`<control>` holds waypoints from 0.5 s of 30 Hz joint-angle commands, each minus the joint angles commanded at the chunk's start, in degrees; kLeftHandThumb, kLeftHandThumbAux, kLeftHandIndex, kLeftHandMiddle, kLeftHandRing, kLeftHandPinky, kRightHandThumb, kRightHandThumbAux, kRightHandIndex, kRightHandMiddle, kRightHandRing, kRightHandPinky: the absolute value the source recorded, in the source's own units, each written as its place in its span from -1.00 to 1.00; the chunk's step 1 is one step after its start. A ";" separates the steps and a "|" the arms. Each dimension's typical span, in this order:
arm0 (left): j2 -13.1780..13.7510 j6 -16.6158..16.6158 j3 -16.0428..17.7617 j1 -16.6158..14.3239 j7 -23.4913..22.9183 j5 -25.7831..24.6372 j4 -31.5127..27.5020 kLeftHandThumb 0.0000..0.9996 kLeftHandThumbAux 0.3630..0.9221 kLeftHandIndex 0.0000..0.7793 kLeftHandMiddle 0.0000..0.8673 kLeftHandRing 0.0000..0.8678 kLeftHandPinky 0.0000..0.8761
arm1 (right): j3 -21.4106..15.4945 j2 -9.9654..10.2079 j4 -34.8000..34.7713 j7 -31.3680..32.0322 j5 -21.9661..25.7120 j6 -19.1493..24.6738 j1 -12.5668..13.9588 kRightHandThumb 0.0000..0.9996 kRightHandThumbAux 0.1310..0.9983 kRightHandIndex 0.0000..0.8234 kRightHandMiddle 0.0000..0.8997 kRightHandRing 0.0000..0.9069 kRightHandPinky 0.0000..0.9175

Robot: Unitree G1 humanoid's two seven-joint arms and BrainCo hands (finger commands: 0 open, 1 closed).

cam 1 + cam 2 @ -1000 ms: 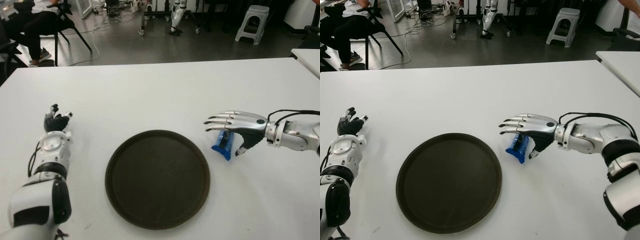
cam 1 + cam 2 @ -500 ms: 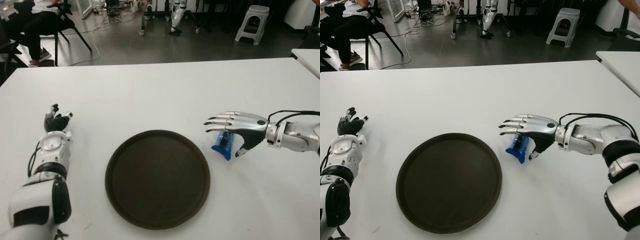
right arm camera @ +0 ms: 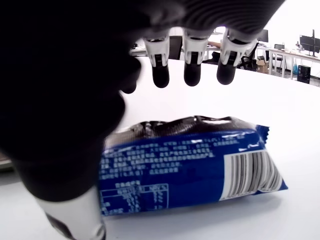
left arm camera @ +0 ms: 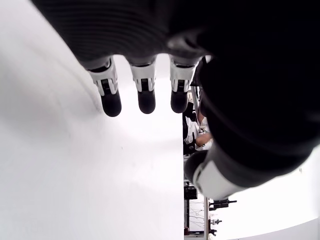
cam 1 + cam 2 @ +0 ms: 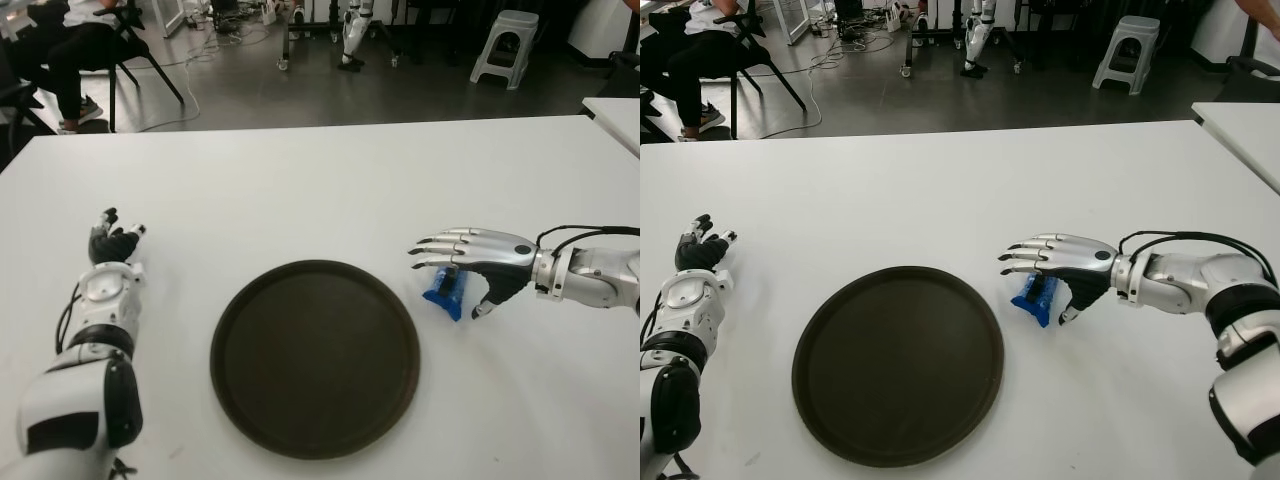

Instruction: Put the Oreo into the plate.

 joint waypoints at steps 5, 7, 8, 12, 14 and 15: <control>-0.06 -0.05 0.33 0.04 -0.23 -0.28 0.00 -1.00 0.65 -1.00 -1.00 -0.98 -0.89 | 0.07 0.19 0.33 0.20 0.26 -0.30 0.23 -1.00 0.68 -1.00 -1.00 -1.00 -1.00; -0.09 -0.09 0.49 0.05 -0.34 -0.36 0.00 -1.00 0.65 -1.00 -1.00 -0.98 -0.90 | 0.14 0.20 0.35 0.11 0.17 -0.39 0.28 -1.00 0.67 -1.00 -1.00 -1.00 -1.00; -0.11 -0.11 0.57 0.06 -0.40 -0.40 0.00 -1.00 0.64 -1.00 -1.00 -0.99 -0.90 | 0.18 0.22 0.36 0.08 0.14 -0.44 0.31 -1.00 0.67 -1.00 -1.00 -1.00 -1.00; -0.14 -0.09 0.76 0.05 -0.39 -0.40 0.01 -0.98 0.63 -1.00 -1.00 -1.00 -0.92 | 0.68 0.52 0.36 -0.98 -0.71 0.37 0.74 -1.00 0.67 -1.00 -1.00 -1.00 -1.00; -0.15 -0.08 0.82 0.04 -0.36 -0.37 0.01 -0.98 0.63 -1.00 -1.00 -1.00 -0.92 | 0.99 0.78 0.53 -1.64 -1.11 0.92 0.91 -1.00 0.67 -1.00 -1.00 -1.00 -1.00; -0.15 -0.07 0.84 0.04 -0.34 -0.34 0.02 -0.98 0.64 -1.00 -1.00 -1.00 -0.91 | 1.13 0.91 0.65 -1.93 -1.23 1.16 0.93 -1.00 0.67 -1.00 -1.00 -1.00 -1.00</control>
